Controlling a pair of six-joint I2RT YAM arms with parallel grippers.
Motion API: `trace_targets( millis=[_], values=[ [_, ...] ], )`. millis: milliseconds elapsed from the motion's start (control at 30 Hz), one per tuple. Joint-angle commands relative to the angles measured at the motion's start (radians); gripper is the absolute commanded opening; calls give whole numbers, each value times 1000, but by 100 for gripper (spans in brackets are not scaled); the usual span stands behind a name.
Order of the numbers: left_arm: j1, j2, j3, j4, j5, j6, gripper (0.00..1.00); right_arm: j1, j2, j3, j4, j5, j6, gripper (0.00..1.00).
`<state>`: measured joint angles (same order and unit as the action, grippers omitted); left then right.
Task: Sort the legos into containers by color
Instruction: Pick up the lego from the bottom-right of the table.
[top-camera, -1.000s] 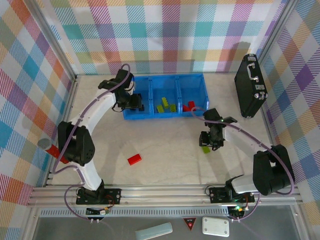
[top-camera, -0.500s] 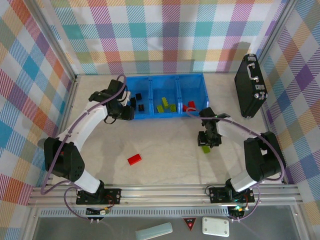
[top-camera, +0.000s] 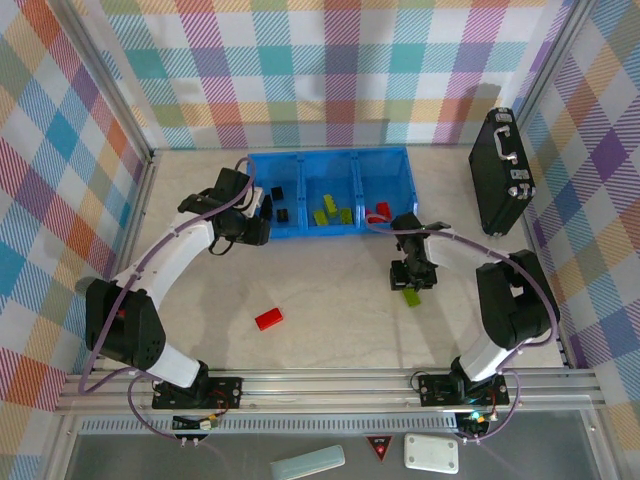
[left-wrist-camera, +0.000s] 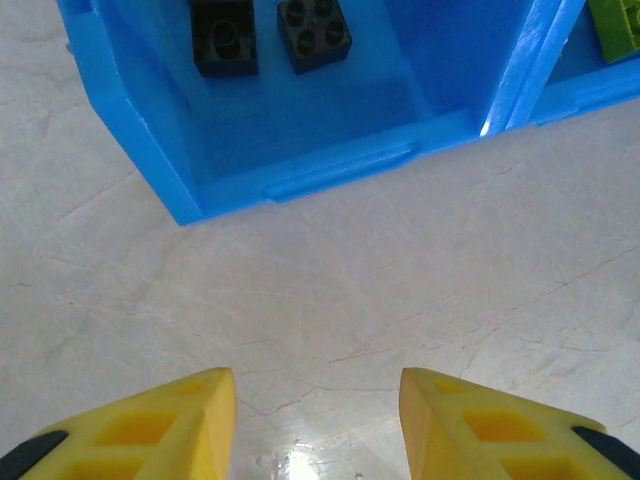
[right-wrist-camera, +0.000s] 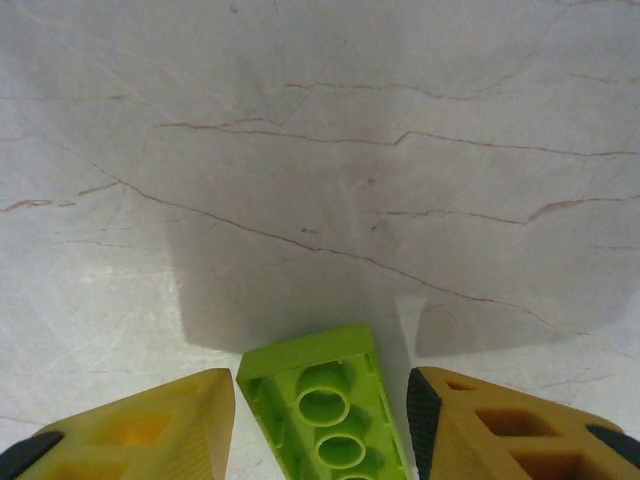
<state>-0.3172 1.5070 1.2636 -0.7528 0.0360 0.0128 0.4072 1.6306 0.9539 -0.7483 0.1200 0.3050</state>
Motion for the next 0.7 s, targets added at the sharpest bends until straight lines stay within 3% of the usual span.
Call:
trace_targets(
  millis=[0,667],
  values=[
    [10,-19,-13,17,7,17,47,10,12,2,-3,9,-10,50],
    [10,-16,-17,27,16,15,47,30,3,29,-23,20,3,37]
  ],
)
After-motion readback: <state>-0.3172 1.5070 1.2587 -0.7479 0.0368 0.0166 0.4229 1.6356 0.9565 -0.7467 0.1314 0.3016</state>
